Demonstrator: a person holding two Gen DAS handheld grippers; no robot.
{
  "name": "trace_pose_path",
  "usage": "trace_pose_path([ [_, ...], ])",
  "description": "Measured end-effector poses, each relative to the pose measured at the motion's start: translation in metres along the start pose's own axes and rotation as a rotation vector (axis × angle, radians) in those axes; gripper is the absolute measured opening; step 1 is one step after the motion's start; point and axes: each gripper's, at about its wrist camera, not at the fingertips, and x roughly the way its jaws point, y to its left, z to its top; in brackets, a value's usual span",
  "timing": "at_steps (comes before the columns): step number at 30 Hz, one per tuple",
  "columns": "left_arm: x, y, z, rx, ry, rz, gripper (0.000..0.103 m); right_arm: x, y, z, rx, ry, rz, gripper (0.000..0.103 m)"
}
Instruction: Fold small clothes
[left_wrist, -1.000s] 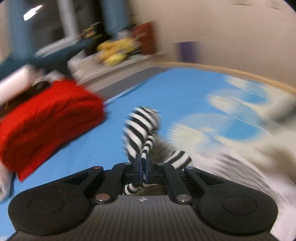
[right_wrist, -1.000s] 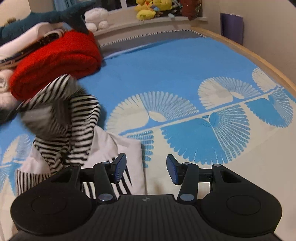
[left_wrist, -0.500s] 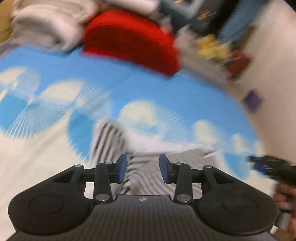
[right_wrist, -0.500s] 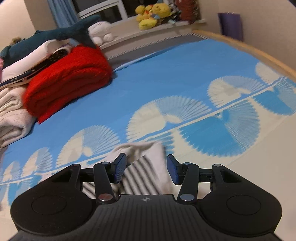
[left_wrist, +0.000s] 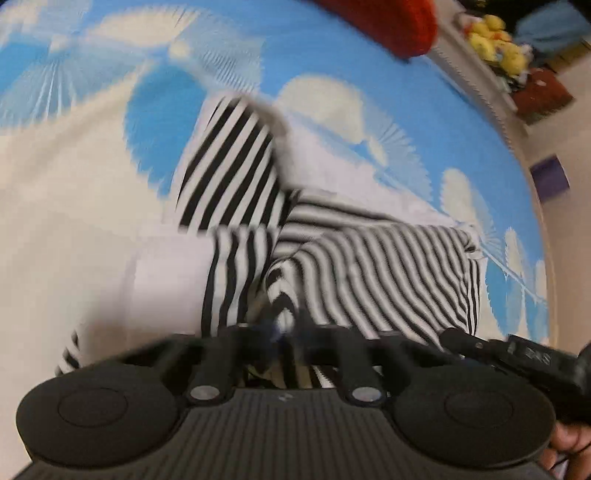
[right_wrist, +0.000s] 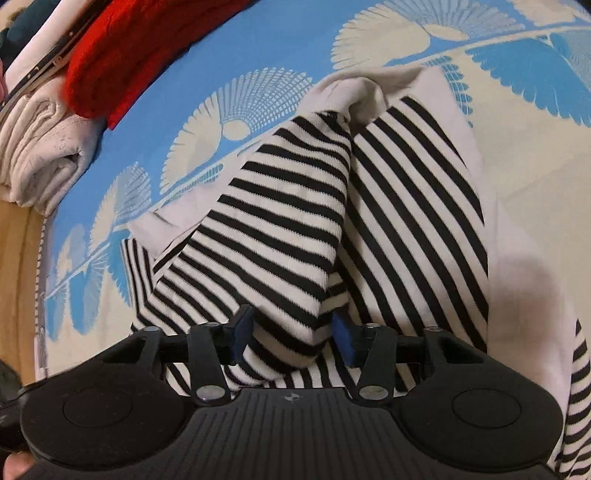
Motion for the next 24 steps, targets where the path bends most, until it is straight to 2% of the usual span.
trace_pose_path([
  [1, -0.013, -0.005, 0.002, 0.025, -0.074, 0.002, 0.005, -0.001, 0.002, 0.001, 0.002, -0.018, 0.012, 0.018],
  [2, -0.029, -0.01, 0.005, 0.051, -0.167, 0.001, 0.005, -0.006, 0.003, 0.003, 0.021, -0.057, 0.063, 0.005],
  [4, -0.072, -0.022, 0.009, 0.126, -0.389, -0.044, 0.005, -0.021, 0.0, 0.005, 0.073, -0.15, 0.188, 0.003],
  [6, -0.114, -0.038, 0.005, 0.253, -0.57, -0.126, 0.005, -0.042, -0.002, 0.007, 0.11, -0.266, 0.294, 0.003],
  [7, -0.126, -0.044, -0.001, 0.321, -0.621, -0.164, 0.005, -0.055, -0.005, 0.008, 0.128, -0.33, 0.347, 0.003],
  [8, -0.134, -0.049, -0.007, 0.381, -0.638, -0.2, 0.005, -0.065, -0.01, 0.009, 0.139, -0.369, 0.376, 0.003],
  [9, -0.135, -0.052, -0.012, 0.426, -0.588, -0.261, 0.005, -0.074, -0.016, 0.009, 0.148, -0.404, 0.398, 0.003],
  [10, -0.127, -0.053, -0.015, 0.446, -0.497, -0.326, 0.005, -0.081, -0.023, 0.01, 0.154, -0.423, 0.4, 0.003],
  [12, -0.105, -0.058, -0.028, 0.5, -0.317, -0.375, 0.005, -0.087, -0.039, 0.011, 0.153, -0.398, 0.309, 0.003],
  [13, -0.094, -0.061, -0.037, 0.549, -0.229, -0.386, 0.008, -0.083, -0.045, 0.011, 0.136, -0.352, 0.225, 0.003],
  [14, -0.08, -0.066, -0.046, 0.609, -0.109, -0.385, 0.021, -0.078, -0.053, 0.01, 0.12, -0.295, 0.118, 0.003],
  [15, -0.063, -0.07, -0.058, 0.672, 0.034, -0.344, 0.029, -0.07, -0.062, 0.008, 0.109, -0.231, 0.0, 0.003],
  [16, -0.05, -0.07, -0.069, 0.713, 0.099, -0.276, 0.031, -0.062, -0.073, 0.006, 0.105, -0.169, -0.111, 0.003],
  [17, -0.045, -0.066, -0.074, 0.713, 0.095, -0.229, 0.032, -0.058, -0.086, 0.004, 0.129, -0.141, -0.191, 0.007],
  [19, -0.037, -0.051, -0.06, 0.574, 0.104, -0.221, 0.033, -0.059, -0.101, 0.001, 0.172, -0.148, -0.258, 0.007],
  [21, -0.036, -0.031, -0.037, 0.383, 0.059, -0.214, 0.044, -0.067, -0.099, 0.002, 0.156, -0.191, -0.232, 0.011],
  [22, -0.035, -0.02, -0.028, 0.291, 0.032, -0.185, 0.054, -0.071, -0.095, 0.001, 0.147, -0.22, -0.187, 0.013],
  [24, -0.023, 0.002, -0.016, 0.109, 0.028, -0.105, 0.056, -0.073, -0.084, 0.002, 0.117, -0.228, -0.1, 0.038],
])
